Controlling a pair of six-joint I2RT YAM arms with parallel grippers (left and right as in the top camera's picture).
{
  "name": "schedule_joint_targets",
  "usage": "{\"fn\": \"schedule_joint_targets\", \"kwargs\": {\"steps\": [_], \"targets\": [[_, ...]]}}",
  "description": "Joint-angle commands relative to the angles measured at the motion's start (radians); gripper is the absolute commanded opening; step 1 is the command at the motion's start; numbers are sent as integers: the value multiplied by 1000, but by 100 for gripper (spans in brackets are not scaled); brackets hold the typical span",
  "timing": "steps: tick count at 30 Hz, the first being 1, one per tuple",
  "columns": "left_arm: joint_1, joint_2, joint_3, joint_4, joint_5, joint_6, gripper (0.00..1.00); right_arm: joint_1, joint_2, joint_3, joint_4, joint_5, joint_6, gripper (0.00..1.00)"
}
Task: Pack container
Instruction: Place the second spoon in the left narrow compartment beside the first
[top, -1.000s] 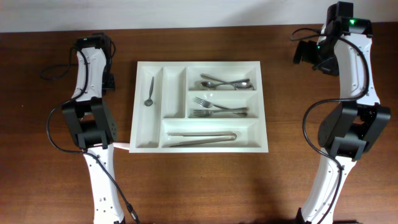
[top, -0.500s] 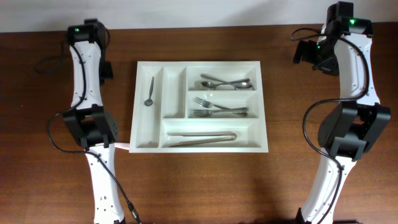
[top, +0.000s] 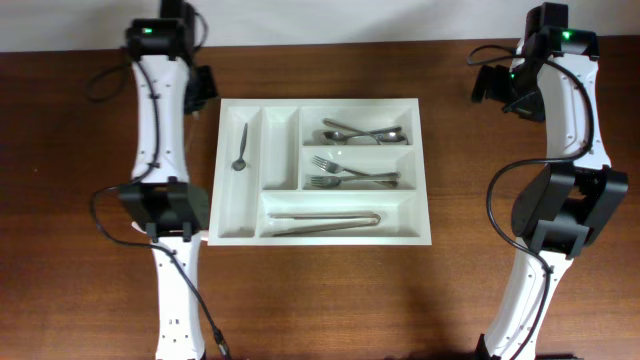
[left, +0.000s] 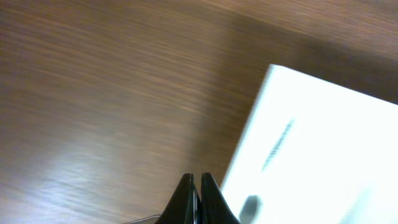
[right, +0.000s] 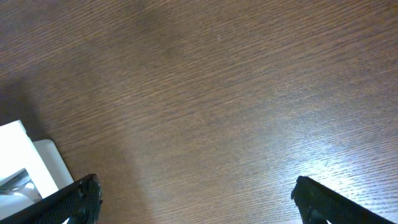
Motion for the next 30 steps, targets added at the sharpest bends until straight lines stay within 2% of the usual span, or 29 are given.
{"fn": "schedule_joint_targets", "kwargs": {"steps": [1, 8, 18, 24, 26, 27, 28, 30], "targets": [[-48, -37, 21, 7, 19, -77, 2, -2, -37, 16, 0, 2, 12, 99], [-108, -37, 21, -3, 18, -182, 2, -2, -37, 16, 0, 2, 11, 99], [-121, -35, 19, -6, 21, -479, 2, -2, -37, 16, 0, 2, 11, 99], [-123, -34, 4, 13, 29, -513, 2, -2, -37, 16, 1, 2, 11, 99], [-123, -34, 2, 15, 35, -513, 25, -2, -37, 16, 1, 2, 12, 99], [-123, -34, 2, 16, 35, -513, 44, -2, -37, 16, 0, 2, 11, 99], [-123, -34, 2, 18, 35, -512, 56, -2, -37, 16, 0, 2, 11, 99], [-123, -34, 2, 21, 35, -512, 62, -2, -37, 16, 1, 2, 11, 99]]}}
